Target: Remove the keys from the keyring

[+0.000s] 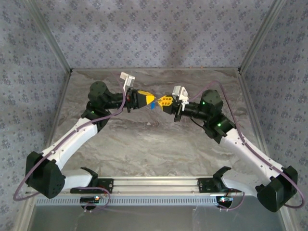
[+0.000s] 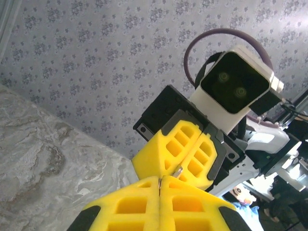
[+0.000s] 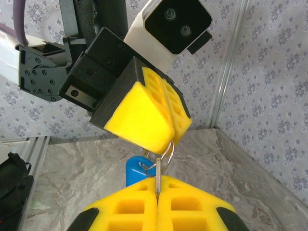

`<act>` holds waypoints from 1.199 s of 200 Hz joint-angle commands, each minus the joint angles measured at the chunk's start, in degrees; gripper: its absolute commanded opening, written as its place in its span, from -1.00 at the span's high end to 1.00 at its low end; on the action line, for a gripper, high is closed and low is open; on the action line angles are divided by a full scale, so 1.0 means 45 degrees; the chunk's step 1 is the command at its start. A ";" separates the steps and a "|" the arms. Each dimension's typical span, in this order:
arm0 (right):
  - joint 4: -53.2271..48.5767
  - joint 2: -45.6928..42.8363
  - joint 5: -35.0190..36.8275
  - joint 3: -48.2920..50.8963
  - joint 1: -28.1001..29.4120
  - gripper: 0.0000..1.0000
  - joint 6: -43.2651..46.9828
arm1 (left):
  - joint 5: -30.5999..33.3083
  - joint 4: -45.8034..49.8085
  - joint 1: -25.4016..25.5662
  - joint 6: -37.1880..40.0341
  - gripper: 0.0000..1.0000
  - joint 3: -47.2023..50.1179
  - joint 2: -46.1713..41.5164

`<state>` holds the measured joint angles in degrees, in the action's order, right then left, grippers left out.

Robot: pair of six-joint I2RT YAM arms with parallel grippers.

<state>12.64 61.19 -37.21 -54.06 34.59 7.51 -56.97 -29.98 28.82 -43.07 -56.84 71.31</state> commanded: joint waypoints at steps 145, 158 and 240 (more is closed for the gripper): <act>-0.2002 0.0392 -0.1659 -0.1574 -0.0614 1.00 -0.0083 | -0.0452 0.3440 -0.0132 0.2770 -0.05 -0.1656 -0.0433; -0.1989 0.0459 -0.1728 -0.1640 -0.0612 1.00 -0.0162 | -0.0589 0.3787 -0.0004 0.3013 -0.05 -0.1804 -0.0331; -0.1883 0.0504 -0.1838 -0.1684 -0.0630 1.00 -0.0282 | -0.0541 0.4825 0.0234 0.3848 0.05 -0.2096 -0.0202</act>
<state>4.43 63.48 -44.23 -59.42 32.10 7.29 -57.87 -9.47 29.30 -27.81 -64.07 69.93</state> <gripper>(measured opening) 0.055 0.496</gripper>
